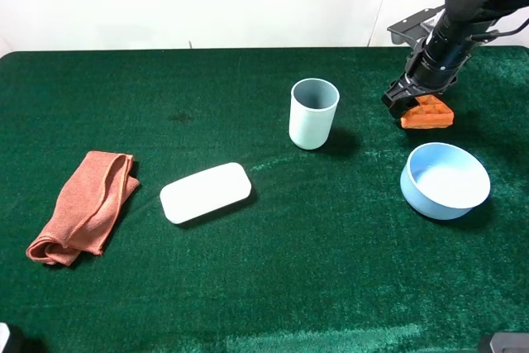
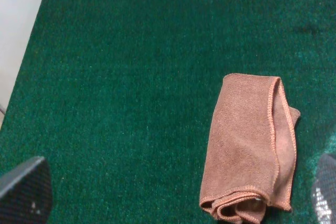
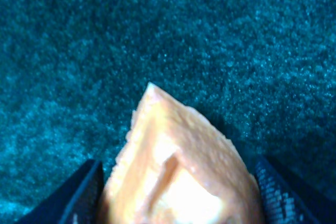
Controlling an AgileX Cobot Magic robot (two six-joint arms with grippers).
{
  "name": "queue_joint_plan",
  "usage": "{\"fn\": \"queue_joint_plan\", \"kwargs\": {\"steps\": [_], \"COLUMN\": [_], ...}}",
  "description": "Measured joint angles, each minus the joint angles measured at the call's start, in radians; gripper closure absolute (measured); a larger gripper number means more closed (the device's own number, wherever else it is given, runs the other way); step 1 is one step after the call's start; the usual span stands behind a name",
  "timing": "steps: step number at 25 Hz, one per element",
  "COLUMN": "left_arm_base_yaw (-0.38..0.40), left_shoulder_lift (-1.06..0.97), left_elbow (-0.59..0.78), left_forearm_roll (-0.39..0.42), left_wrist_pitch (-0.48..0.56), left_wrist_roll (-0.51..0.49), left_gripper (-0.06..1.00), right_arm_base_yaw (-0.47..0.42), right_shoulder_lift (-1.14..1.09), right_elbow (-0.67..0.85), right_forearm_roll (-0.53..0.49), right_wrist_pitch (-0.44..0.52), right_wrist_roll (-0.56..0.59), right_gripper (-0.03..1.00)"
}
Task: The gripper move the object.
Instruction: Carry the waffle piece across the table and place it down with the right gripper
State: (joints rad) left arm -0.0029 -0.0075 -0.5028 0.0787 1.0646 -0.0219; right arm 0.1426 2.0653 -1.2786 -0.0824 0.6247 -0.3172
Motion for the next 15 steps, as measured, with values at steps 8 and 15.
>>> {"fn": "queue_joint_plan", "kwargs": {"steps": [8, 15], "left_arm_base_yaw": [0.000, 0.000], "left_shoulder_lift": [0.000, 0.000], "left_elbow": [0.000, 0.000], "left_forearm_roll": [0.000, 0.000], "left_wrist_pitch": [0.000, 0.000], "left_wrist_roll": [0.000, 0.000], "left_gripper": [-0.05, -0.05], "right_arm_base_yaw": [0.000, 0.000], "right_shoulder_lift": [0.000, 0.000], "right_elbow": [0.000, 0.000], "right_forearm_roll": [0.000, 0.000], "right_wrist_pitch": [0.001, 0.010], "right_wrist_roll": [0.000, 0.000], "right_gripper": [0.53, 0.53]}}
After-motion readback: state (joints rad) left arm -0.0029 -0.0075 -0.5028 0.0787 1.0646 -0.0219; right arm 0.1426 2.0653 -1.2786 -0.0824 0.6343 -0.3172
